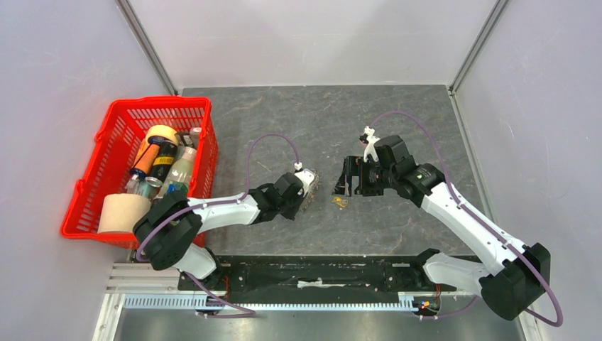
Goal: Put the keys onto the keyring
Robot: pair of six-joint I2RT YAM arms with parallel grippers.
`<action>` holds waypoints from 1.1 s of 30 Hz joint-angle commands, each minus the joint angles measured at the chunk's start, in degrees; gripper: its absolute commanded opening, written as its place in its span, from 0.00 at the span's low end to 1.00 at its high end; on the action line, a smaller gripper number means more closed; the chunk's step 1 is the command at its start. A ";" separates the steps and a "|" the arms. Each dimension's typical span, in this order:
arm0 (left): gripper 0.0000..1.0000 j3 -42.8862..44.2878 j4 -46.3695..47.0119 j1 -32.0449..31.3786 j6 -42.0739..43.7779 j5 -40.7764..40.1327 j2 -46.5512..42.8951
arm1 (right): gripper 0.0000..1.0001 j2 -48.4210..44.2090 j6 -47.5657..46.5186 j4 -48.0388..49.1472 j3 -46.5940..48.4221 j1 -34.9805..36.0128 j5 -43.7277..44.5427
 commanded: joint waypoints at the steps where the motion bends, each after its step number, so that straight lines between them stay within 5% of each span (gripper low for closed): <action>1: 0.27 -0.01 1.66 -0.30 0.17 0.87 -2.41 | 0.96 -1.51 0.39 1.60 -0.19 0.24 -0.07; 12: 0.17 -1.22 0.77 -0.32 -1.38 1.23 -4.78 | 0.95 -1.43 0.30 1.40 0.43 0.31 -0.53; 33: 0.25 -1.11 0.16 -0.32 -1.93 0.10 -3.61 | 0.95 -2.22 0.35 0.99 -0.09 0.31 -0.41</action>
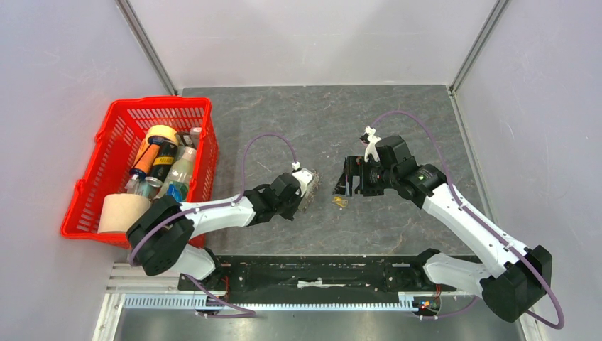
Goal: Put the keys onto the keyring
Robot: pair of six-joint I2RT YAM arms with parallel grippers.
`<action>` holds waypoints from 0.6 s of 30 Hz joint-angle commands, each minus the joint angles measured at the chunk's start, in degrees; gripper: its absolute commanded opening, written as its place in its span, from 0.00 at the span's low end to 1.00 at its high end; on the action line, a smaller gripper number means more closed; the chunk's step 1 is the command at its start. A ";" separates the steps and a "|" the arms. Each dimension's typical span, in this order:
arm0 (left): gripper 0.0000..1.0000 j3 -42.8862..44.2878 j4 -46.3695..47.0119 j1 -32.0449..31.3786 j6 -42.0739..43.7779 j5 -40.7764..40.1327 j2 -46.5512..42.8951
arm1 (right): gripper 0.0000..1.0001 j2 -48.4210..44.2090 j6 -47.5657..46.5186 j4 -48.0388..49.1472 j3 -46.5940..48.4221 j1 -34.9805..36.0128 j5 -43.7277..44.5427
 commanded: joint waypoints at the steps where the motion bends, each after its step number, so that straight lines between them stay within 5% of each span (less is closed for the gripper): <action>1: 0.25 0.03 0.64 -0.32 -1.51 -0.78 -0.07 | 0.95 -1.30 0.21 0.90 -0.09 0.31 -0.38; 10: 0.21 0.78 -0.32 -0.32 -1.86 -1.34 1.17 | 0.96 -0.99 0.14 1.40 -0.45 0.31 -0.51; 18: 0.04 1.01 -0.51 -0.32 -1.69 -1.17 1.36 | 0.95 -1.33 0.09 1.48 -0.75 0.31 -0.46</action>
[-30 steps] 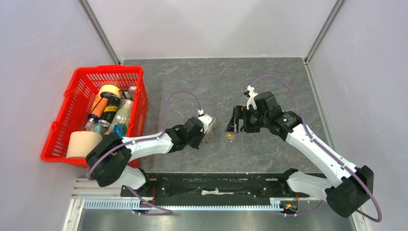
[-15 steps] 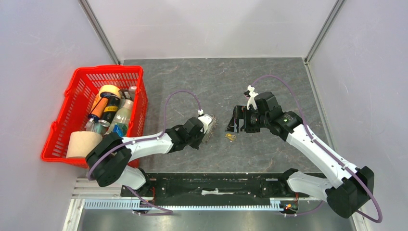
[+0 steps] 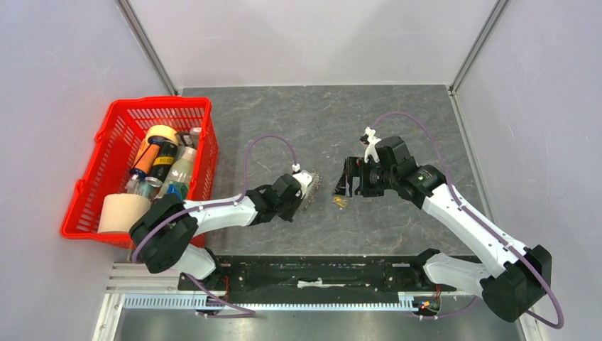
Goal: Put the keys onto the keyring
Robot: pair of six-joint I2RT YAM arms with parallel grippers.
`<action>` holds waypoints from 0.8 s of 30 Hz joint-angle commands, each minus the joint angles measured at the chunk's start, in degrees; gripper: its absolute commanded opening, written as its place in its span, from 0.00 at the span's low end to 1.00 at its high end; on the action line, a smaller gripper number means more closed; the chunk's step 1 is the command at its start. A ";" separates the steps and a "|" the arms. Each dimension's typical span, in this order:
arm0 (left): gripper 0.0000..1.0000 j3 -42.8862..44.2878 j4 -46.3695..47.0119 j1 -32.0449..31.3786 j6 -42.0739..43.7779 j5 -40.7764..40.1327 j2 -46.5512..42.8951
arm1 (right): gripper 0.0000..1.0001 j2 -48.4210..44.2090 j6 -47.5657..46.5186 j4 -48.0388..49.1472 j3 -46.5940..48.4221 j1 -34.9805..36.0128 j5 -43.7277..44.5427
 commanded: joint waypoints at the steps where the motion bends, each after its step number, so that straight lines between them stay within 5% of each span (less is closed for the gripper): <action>1: 0.02 1.00 0.70 -0.32 -1.23 -0.95 -0.28 | 0.95 -1.45 0.14 1.30 -0.27 0.31 -0.49; 24: 0.02 -1.68 -0.13 -1.88 -2.69 8.92 -17.64 | 0.89 -2.50 -5.65 -4.87 6.50 0.27 -0.99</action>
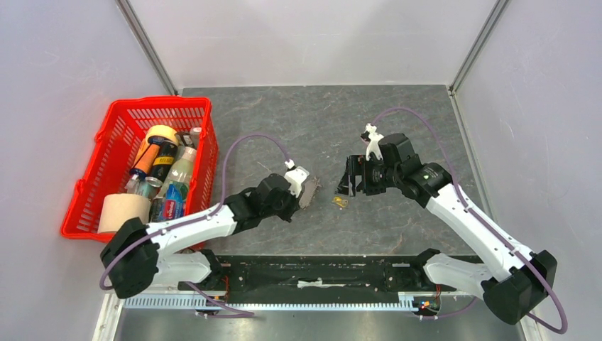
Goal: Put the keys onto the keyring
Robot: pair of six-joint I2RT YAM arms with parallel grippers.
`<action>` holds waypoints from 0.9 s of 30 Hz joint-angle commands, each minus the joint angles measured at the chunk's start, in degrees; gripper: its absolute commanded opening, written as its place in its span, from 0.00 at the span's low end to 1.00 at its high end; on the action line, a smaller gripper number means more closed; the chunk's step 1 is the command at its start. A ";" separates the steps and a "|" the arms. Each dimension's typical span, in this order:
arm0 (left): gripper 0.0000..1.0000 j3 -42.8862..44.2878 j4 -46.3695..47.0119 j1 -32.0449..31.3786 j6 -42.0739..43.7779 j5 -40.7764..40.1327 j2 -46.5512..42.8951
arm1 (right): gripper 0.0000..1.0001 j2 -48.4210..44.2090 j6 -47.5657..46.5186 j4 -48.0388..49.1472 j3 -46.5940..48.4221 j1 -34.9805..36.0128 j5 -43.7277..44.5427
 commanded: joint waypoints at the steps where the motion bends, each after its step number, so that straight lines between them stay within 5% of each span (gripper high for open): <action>1: 0.02 0.73 -0.01 -0.56 -2.73 5.74 -4.43 | 0.89 -1.69 -2.87 -1.90 4.23 0.28 -1.03; 27: 0.02 10.30 -10.09 -1.32 -5.80 32.28 -19.78 | 0.78 -3.96 -13.05 -7.23 14.15 12.74 -13.74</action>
